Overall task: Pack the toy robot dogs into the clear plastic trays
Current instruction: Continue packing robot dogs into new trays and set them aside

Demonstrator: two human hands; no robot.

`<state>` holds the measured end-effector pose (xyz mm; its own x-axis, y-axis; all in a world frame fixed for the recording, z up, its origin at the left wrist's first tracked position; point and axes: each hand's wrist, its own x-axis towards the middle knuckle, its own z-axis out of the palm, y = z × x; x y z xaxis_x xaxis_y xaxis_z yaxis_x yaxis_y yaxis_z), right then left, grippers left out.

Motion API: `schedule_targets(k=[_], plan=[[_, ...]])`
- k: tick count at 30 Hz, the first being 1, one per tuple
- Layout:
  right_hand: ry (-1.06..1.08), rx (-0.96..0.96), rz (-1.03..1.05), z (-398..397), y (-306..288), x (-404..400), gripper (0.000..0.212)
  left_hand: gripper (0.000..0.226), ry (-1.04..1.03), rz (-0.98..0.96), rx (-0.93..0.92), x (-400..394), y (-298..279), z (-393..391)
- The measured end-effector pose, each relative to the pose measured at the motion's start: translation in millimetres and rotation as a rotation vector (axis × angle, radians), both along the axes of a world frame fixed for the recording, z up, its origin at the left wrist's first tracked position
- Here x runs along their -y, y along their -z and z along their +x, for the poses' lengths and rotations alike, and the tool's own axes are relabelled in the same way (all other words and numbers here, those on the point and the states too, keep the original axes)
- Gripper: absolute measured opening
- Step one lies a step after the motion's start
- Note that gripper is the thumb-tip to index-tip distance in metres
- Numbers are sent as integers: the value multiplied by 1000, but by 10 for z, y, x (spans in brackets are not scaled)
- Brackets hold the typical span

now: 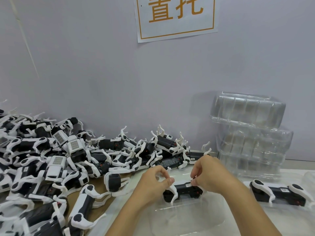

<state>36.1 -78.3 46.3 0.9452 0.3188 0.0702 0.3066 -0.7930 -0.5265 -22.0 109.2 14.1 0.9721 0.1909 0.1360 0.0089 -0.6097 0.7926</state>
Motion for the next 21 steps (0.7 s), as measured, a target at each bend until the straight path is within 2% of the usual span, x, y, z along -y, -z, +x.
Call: schedule_targets(k=[3,5,8,12,17,21], plan=[[-40,15,-88,-30,-15,-21,19,22,-4,-118,33,-29,26,5],[-76,45,-135,-59,-26,-78,26,18,-45,-255,75,-20,50,21],[-170,93,-32,-125,-15,-245,18,8,-138,-414,138,-13,108,64],[-247,57,45,-192,91,-427,26,3,-201,-584,105,-58,185,129],[-176,166,108,-206,231,-526,20,11,-181,-655,77,-68,209,181],[-166,210,92,-225,245,-550,22,8,-170,-633,83,-78,214,183]])
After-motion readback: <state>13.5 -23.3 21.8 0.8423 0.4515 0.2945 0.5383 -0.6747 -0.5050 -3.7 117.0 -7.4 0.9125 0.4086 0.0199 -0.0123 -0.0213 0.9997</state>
